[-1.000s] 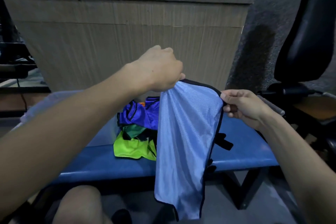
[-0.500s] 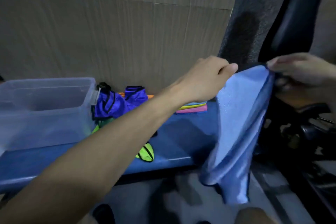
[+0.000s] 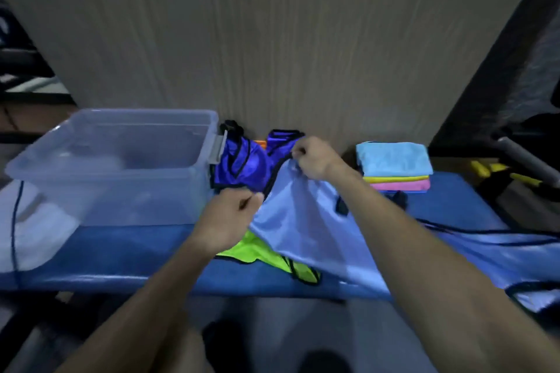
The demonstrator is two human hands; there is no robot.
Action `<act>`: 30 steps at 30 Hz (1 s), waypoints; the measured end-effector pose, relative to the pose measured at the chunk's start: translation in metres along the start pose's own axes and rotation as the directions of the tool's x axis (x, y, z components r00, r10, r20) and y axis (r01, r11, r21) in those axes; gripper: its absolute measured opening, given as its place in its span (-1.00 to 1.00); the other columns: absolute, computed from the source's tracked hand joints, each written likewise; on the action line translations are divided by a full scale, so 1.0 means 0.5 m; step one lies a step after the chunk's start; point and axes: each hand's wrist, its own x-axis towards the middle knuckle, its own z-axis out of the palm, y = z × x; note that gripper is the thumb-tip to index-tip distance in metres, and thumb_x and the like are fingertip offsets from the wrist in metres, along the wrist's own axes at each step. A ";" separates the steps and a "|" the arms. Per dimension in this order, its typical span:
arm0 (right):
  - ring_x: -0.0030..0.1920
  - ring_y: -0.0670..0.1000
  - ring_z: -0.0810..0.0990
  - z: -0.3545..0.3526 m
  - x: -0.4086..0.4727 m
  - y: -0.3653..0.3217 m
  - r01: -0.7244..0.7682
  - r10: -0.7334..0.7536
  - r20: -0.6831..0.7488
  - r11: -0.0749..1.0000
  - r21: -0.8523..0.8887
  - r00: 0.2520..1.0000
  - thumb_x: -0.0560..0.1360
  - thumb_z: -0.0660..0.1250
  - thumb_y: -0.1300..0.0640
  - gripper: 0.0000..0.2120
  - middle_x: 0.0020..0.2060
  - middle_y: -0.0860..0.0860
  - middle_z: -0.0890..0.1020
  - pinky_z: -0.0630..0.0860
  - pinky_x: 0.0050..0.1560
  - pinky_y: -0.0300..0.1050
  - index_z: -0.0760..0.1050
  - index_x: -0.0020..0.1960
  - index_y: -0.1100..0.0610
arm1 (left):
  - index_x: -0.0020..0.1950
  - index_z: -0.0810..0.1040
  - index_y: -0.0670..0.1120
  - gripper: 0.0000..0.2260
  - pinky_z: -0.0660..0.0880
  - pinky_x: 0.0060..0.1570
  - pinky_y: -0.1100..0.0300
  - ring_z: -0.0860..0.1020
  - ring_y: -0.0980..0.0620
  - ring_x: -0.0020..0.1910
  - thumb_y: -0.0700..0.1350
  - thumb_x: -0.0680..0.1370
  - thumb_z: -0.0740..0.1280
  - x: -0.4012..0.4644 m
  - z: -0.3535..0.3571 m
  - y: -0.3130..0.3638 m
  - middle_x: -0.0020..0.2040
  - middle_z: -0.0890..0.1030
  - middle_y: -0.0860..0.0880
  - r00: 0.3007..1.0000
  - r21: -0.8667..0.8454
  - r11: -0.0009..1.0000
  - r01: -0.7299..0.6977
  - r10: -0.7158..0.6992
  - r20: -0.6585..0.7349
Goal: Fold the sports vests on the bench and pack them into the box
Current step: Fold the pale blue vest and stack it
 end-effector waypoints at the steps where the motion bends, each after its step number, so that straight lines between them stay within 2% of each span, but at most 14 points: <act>1: -0.15 0.11 0.61 0.044 0.012 -0.012 0.014 -0.014 0.012 1.000 -0.001 1.000 0.54 0.24 0.29 -0.75 -0.22 0.09 0.63 0.44 -0.18 -0.13 0.45 -0.26 0.05 | -0.38 0.25 -0.09 -0.53 0.31 -0.35 0.03 0.30 -0.01 -0.45 0.03 0.67 0.27 -0.008 -0.001 -0.047 -0.53 0.30 0.01 0.997 -0.025 0.997 0.072 -0.072 0.008; 5: -0.03 0.20 0.63 0.168 0.051 -0.063 0.065 -0.065 -0.034 0.998 0.011 0.997 0.45 0.25 0.32 -0.77 -0.16 0.09 0.67 0.51 -0.05 -0.04 0.44 -0.32 0.07 | -0.39 0.24 -0.08 -0.55 0.29 -0.32 0.03 0.33 -0.08 -0.40 0.09 0.62 0.25 -0.022 -0.032 -0.155 -0.50 0.27 -0.03 0.971 0.010 0.972 0.235 -0.234 -0.044; 8: 0.07 0.18 0.62 0.212 0.068 -0.090 0.136 -0.136 -0.033 0.991 -0.002 0.990 0.51 0.29 0.28 -0.81 -0.01 0.09 0.69 0.50 0.02 -0.07 0.60 -0.14 0.04 | -0.34 0.31 -0.09 -0.60 0.31 -0.24 0.04 0.48 -0.26 -0.20 0.05 0.66 0.17 -0.035 -0.047 -0.191 -0.35 0.42 -0.06 0.953 0.239 0.923 0.302 -0.298 -0.056; 11: 0.22 0.12 0.56 0.235 0.074 -0.092 0.222 -0.223 0.020 0.975 0.016 0.975 0.58 0.33 0.20 -0.77 0.21 0.10 0.59 0.46 0.27 -0.08 0.61 0.22 0.12 | -0.21 0.48 -0.08 -0.79 0.44 -0.31 0.00 0.56 -0.27 -0.19 -0.06 0.61 0.26 -0.061 -0.048 -0.192 -0.16 0.52 -0.11 0.987 0.626 0.764 0.157 -0.145 -0.070; 12: 0.26 0.12 0.54 0.235 0.073 -0.088 0.250 -0.251 0.038 0.968 0.016 0.967 0.59 0.33 0.19 -0.71 0.25 0.10 0.55 0.41 0.33 -0.09 0.57 0.30 0.13 | -0.20 0.49 -0.09 -0.84 0.46 -0.39 0.00 0.56 -0.26 -0.24 -0.11 0.58 0.31 -0.063 -0.044 -0.186 -0.16 0.52 -0.13 0.994 0.678 0.727 0.109 -0.072 -0.082; 14: 0.24 0.12 0.54 0.223 0.062 -0.076 0.312 -0.313 0.037 0.949 0.030 0.949 0.59 0.32 0.23 -0.65 0.27 0.10 0.51 0.37 0.32 -0.13 0.52 0.37 0.14 | -0.15 0.52 -0.10 -0.88 0.47 -0.43 0.01 0.56 -0.21 -0.25 -0.08 0.54 0.29 -0.054 -0.031 -0.162 -0.17 0.52 -0.10 0.982 0.640 0.766 -0.063 0.163 -0.098; 16: 0.10 0.07 0.59 0.199 0.038 -0.056 0.383 -0.383 -0.011 0.921 0.069 0.924 0.56 0.33 0.29 -0.64 0.24 0.09 0.54 0.42 0.23 -0.16 0.55 0.34 0.17 | 0.04 0.57 -0.06 -0.79 0.56 -0.21 -0.04 0.57 -0.13 -0.06 0.00 0.59 0.19 -0.037 -0.017 -0.122 -0.01 0.54 -0.03 0.967 0.526 0.818 -0.232 0.250 0.038; 18: -0.11 0.01 0.63 0.161 -0.001 -0.021 0.412 -0.406 -0.068 0.901 0.134 0.911 0.55 0.34 0.30 -0.71 0.13 0.03 0.55 0.47 0.06 -0.23 0.59 0.26 0.18 | 0.29 0.54 -0.01 -0.71 0.52 0.10 -0.04 0.49 -0.12 0.20 0.02 0.62 0.19 -0.016 0.002 -0.094 0.23 0.50 -0.01 0.948 0.632 0.708 -0.315 0.209 0.239; 19: -0.17 0.00 0.63 0.136 -0.025 0.004 0.409 -0.397 -0.100 0.900 0.150 0.912 0.55 0.35 0.29 -0.74 0.09 -0.01 0.55 0.47 0.00 -0.27 0.61 0.22 0.17 | 0.30 0.54 -0.02 -0.70 0.47 0.12 -0.04 0.46 -0.16 0.24 -0.01 0.59 0.26 -0.009 0.005 -0.079 0.27 0.49 -0.04 0.953 0.721 0.624 -0.300 0.155 0.262; 21: -0.16 -0.05 0.62 0.085 -0.075 0.073 0.374 -0.349 -0.174 0.917 0.140 0.921 0.54 0.37 0.29 -0.80 0.03 -0.07 0.56 0.48 0.00 -0.29 0.64 0.15 0.16 | 0.06 0.66 -0.10 -0.76 0.45 -0.04 -0.05 0.50 -0.23 0.08 -0.13 0.41 0.41 -0.002 0.005 -0.033 0.10 0.57 -0.13 0.959 0.826 0.487 -0.283 0.140 0.246; 23: -0.07 -0.06 0.62 0.034 -0.127 0.163 0.269 -0.229 -0.270 0.955 0.123 0.935 0.52 0.38 0.30 -0.83 -0.01 -0.09 0.61 0.51 0.07 -0.18 0.66 0.07 0.16 | -0.16 0.64 -0.13 -0.85 0.47 -0.17 -0.06 0.51 -0.23 -0.08 -0.22 0.29 0.47 0.011 0.019 0.006 -0.08 0.57 -0.15 0.948 0.831 0.465 -0.305 0.233 0.217; 26: -0.02 0.07 0.67 -0.034 -0.202 0.297 -0.009 0.060 -0.393 0.991 0.131 0.918 0.53 0.38 0.28 -0.87 0.00 0.01 0.70 0.56 0.08 -0.04 0.67 0.04 0.16 | -0.02 0.61 -0.03 -0.88 0.53 -0.14 -0.07 0.54 -0.18 0.00 -0.19 0.47 0.38 0.021 0.069 0.085 -0.01 0.54 -0.06 0.892 0.702 0.550 -0.452 0.299 0.340; 28: 0.00 0.16 0.68 -0.072 -0.251 0.382 -0.176 0.195 -0.483 0.981 0.085 0.854 0.53 0.40 0.26 -0.89 -0.01 0.10 0.72 0.52 0.03 -0.04 0.67 0.03 0.19 | 0.15 0.57 0.02 -0.82 0.50 0.01 -0.04 0.52 -0.11 0.16 -0.15 0.61 0.24 0.025 0.122 0.121 0.13 0.52 -0.01 0.869 0.604 0.629 -0.490 0.300 0.394; 30: 0.08 0.23 0.65 -0.102 -0.295 0.460 -0.291 0.264 -0.562 0.956 0.044 0.784 0.51 0.42 0.25 -0.85 0.03 0.18 0.70 0.51 0.10 0.03 0.67 0.06 0.23 | 0.20 0.55 0.04 -0.80 0.50 0.12 -0.01 0.49 -0.08 0.22 -0.09 0.66 0.18 0.030 0.172 0.145 0.18 0.51 0.02 0.839 0.502 0.686 -0.527 0.325 0.436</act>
